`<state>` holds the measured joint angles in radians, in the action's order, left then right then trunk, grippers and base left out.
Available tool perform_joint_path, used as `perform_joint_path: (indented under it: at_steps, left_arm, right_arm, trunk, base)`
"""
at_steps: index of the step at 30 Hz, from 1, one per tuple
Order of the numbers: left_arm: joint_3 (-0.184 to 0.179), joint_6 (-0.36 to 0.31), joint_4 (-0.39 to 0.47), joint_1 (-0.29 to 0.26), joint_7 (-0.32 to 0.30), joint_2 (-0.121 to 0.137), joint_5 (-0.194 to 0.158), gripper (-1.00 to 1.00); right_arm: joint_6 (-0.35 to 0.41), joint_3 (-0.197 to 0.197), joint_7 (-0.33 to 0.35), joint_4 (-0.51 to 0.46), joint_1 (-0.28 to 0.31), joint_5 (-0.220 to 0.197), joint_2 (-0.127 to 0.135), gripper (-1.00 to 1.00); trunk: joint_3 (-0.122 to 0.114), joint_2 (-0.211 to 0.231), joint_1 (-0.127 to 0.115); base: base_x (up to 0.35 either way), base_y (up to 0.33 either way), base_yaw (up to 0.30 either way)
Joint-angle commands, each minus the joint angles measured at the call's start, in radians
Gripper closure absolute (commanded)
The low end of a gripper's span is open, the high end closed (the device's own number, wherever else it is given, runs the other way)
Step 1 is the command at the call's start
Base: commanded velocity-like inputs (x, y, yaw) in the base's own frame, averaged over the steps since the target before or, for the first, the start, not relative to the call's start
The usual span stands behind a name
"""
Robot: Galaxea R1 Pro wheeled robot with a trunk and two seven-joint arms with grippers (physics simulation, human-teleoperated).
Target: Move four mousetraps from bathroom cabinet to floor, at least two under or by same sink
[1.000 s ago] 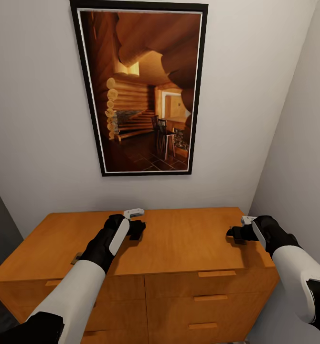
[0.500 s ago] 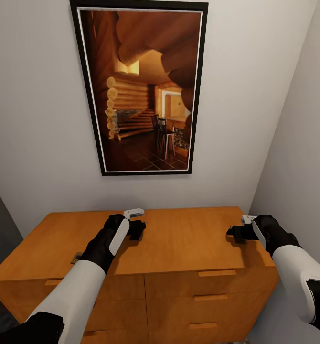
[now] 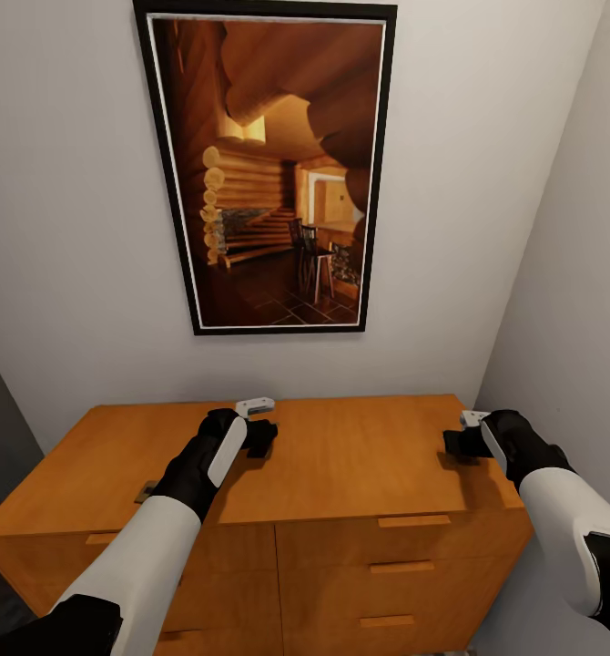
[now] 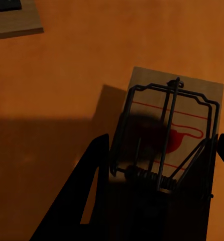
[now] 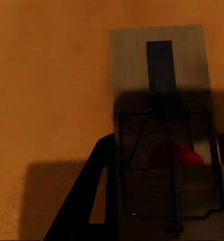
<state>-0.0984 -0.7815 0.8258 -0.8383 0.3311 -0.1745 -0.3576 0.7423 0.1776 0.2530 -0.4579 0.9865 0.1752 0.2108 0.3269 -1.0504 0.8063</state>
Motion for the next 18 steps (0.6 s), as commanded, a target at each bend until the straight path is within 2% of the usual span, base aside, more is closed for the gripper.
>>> perform_joint_path:
  at_steps: [1,18]
  left_arm:
    - [-0.001,-0.002,0.001,-0.001,0.009,0.0,-0.011,1.0]
    - [0.0,-0.002,-0.001,0.0,0.009,0.0,-0.008,1.0]
  right_arm:
    - [0.005,0.006,0.006,0.007,0.0,0.004,-0.001,1.0]
    - [0.004,0.006,0.008,0.007,0.0,0.004,-0.001,1.0]
  trunk:
    - [0.002,-0.001,0.0]
    - [0.002,-0.001,0.0]
  base:
    - [0.0,0.0,0.0]
    - [0.0,0.0,0.0]
